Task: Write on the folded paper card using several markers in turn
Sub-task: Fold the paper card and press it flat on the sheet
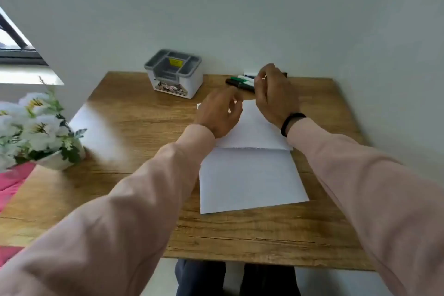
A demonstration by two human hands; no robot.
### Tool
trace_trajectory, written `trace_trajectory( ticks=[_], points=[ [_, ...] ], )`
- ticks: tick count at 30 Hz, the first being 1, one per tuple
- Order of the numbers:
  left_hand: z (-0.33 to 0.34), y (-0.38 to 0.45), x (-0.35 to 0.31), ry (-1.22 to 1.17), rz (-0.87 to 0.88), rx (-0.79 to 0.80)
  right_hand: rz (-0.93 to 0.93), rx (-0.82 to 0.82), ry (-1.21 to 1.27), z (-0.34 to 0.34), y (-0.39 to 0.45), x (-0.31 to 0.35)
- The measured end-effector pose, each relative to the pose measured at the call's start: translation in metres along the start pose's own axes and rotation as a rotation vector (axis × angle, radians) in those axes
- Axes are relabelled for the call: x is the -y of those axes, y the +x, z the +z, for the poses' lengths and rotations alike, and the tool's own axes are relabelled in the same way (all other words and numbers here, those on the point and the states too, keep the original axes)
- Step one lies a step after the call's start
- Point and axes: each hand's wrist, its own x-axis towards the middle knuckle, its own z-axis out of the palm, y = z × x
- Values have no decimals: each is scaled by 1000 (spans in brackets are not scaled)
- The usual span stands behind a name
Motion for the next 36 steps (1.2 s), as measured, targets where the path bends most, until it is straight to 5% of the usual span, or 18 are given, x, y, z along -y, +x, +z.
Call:
trace_trajectory(
  ticks=[6,11,16,21,31,36],
  points=[
    [28,-47,3,171,10,150,-128,111,-223,-2,-43,-21],
    [21,-84,-19,367,-84,196,-52,102,-171,-26,-65,15],
    [17,-113,-44,459,-254,173,-96,500,-194,-24,-129,38],
    [10,-122,-34,503,-318,428,20,683,-399,-17,-135,26],
    [-9,-141,-3,479,-175,481,51,768,-444,-24,-117,19],
    [-13,-111,27,471,-297,472,-22,810,-414,-28,-102,-3]
  ],
)
